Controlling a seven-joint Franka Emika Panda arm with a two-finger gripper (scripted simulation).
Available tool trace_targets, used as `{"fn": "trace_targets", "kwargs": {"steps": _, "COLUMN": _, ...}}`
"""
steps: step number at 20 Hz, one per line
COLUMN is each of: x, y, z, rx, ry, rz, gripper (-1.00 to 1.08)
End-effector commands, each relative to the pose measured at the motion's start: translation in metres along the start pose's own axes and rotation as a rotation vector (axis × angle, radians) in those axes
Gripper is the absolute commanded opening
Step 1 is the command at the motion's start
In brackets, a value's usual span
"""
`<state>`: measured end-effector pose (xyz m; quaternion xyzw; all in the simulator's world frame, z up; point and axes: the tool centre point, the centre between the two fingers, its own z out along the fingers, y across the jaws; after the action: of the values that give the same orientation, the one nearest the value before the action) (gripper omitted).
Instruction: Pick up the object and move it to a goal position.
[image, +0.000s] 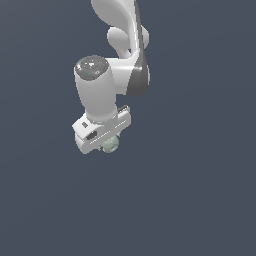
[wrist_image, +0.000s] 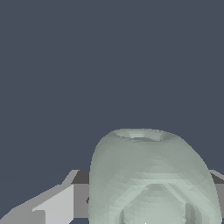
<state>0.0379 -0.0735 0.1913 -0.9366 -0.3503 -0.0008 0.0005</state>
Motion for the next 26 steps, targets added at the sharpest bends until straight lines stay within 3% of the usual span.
{"fn": "trace_targets", "kwargs": {"steps": 1, "x": -0.007, "y": 0.016, "z": -0.025, "rx": 0.001, "ry": 0.000, "rz": -0.001, "gripper": -1.00}}
{"fn": "trace_targets", "kwargs": {"steps": 14, "x": -0.033, "y": 0.086, "z": -0.125, "rx": 0.000, "ry": -0.001, "rz": 0.000, "gripper": -1.00}}
{"fn": "trace_targets", "kwargs": {"steps": 26, "x": -0.042, "y": 0.114, "z": -0.163, "rx": 0.000, "ry": -0.002, "rz": 0.000, "gripper": -1.00}}
